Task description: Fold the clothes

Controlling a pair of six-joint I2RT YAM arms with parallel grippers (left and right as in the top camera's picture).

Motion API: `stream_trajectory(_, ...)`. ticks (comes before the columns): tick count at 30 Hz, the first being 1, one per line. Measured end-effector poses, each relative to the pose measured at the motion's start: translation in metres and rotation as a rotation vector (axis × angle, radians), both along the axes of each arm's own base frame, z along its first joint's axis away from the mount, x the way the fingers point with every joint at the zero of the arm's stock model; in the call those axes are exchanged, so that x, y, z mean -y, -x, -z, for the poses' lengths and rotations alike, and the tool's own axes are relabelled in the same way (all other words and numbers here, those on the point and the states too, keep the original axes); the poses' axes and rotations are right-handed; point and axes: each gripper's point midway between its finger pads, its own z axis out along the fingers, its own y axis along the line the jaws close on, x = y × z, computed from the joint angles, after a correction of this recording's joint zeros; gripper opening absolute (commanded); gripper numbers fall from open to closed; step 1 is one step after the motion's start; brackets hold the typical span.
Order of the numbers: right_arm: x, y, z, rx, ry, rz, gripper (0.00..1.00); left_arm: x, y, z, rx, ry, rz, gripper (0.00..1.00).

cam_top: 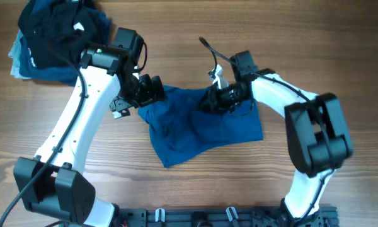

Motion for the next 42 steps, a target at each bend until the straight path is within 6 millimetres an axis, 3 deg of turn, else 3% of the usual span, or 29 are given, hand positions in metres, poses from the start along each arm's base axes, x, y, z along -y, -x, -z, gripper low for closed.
stream_trajectory(1, 0.003, 0.0, -0.008, 0.011, 0.023, 0.002, 0.99, 0.0, -0.002, 0.0, 0.006, 0.002, 0.0, 1.0)
stream_trajectory(3, 0.013, 0.0, -0.034, 0.053, 0.091, 0.021, 1.0, 0.002, -0.006, 0.0, 0.025, 0.007, 0.0, 1.0)
stream_trajectory(5, 0.023, -0.008, -0.074, 0.165, 0.148, 0.046, 0.99, 0.002, -0.009, 0.004, 0.038, 0.01, 0.0, 1.0)
stream_trajectory(8, 0.041, -0.011, -0.128, 0.333, 0.224, 0.1, 0.99, 0.002, -0.006, 0.026, 0.03, 0.009, 0.0, 1.0)
stream_trajectory(11, 0.063, -0.008, -0.151, 0.399, 0.288, 0.156, 0.99, 0.003, -0.004, 0.058, 0.036, 0.022, 0.017, 1.0)
stream_trajectory(16, 0.099, -0.005, -0.146, 0.36, 0.365, 0.203, 1.0, 0.0, 0.001, 0.092, 0.045, 0.05, 0.052, 1.0)
stream_trajectory(18, 0.102, -0.001, -0.144, 0.355, 0.377, 0.188, 1.0, -0.011, -0.003, 0.098, 0.061, 0.057, 0.042, 1.0)
stream_trajectory(23, 0.103, 0.003, -0.142, 0.357, 0.39, 0.156, 1.0, -0.05, -0.034, 0.098, 0.18, 0.058, 0.024, 1.0)
stream_trajectory(26, 0.103, 0.003, -0.142, 0.357, 0.389, 0.155, 1.0, -0.059, -0.054, 0.093, 0.272, 0.065, 0.059, 1.0)
stream_trajectory(32, 0.104, 0.005, -0.141, 0.349, 0.391, 0.153, 1.0, -0.047, -0.076, 0.094, 0.374, 0.11, 0.183, 1.0)
stream_trajectory(39, 0.104, 0.006, -0.14, 0.345, 0.392, 0.152, 1.0, -0.039, -0.068, 0.13, 0.285, 0.156, 0.239, 1.0)
stream_trajectory(42, 0.104, 0.006, -0.14, 0.343, 0.392, 0.152, 1.0, -0.033, -0.065, 0.137, 0.271, 0.191, 0.272, 0.97)
